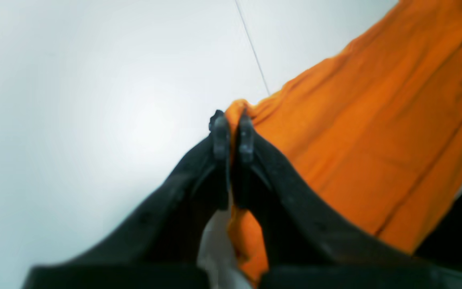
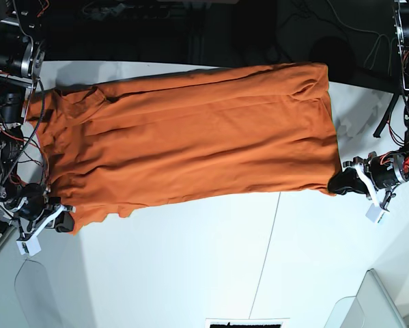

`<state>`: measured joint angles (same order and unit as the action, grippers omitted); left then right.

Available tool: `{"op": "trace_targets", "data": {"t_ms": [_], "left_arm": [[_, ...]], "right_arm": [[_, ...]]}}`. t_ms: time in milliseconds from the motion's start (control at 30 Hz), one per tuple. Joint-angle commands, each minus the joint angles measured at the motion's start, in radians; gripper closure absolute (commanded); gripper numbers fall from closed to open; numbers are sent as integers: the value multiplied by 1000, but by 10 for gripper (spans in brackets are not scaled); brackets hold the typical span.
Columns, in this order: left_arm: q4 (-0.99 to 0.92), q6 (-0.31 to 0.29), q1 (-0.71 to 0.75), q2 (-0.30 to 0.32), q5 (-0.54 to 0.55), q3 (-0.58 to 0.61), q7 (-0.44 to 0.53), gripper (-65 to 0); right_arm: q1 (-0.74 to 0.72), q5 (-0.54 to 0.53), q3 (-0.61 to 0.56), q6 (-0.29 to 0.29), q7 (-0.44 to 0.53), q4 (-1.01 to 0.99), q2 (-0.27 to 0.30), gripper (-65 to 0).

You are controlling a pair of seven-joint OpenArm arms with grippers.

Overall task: Layout the t-shirt on the table in an organized manner, then fold the t-shirt properly
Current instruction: 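Lift the held edge with both grippers and fold it over the shirt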

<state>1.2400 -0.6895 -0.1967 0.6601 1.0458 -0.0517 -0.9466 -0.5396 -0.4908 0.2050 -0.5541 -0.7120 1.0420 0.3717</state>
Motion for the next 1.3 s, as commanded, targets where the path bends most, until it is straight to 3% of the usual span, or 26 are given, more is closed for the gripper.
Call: {"op": "trace_targets", "data": {"t_ms": [0, 167, 433, 833, 867, 933, 1000, 1200, 1267], "left_arm": [[17, -9, -18, 30, 42, -8, 4, 0], [18, -9, 16, 61, 159, -8, -95, 0], [18, -9, 134, 145, 271, -8, -161, 0], [18, -9, 255, 124, 351, -8, -183, 0], [18, -9, 259, 119, 354, -8, -184, 0], [18, -9, 265, 115, 356, -8, -184, 0], [18, -9, 266, 116, 356, -8, -184, 0], [18, -9, 267, 116, 356, -8, -184, 0], [18, -9, 266, 116, 356, -8, -183, -52]], "right_arm": [[-10, -20, 5, -4, 11, 35, 16, 0], [101, -53, 5, -4, -48, 164, 22, 0], [340, -94, 29, -4, -43, 363, 89, 0], [499, -111, 89, -3, -3, 405, 91, 0], [499, -112, 89, -2, -3, 405, 91, -17], [498, -127, 91, 1, -3, 406, 92, -160], [499, -164, 105, 0, -3, 414, 92, -227], [499, -245, 170, 0, -44, 521, 58, -227], [499, -251, 169, -9, -69, 568, 41, -227]]}}
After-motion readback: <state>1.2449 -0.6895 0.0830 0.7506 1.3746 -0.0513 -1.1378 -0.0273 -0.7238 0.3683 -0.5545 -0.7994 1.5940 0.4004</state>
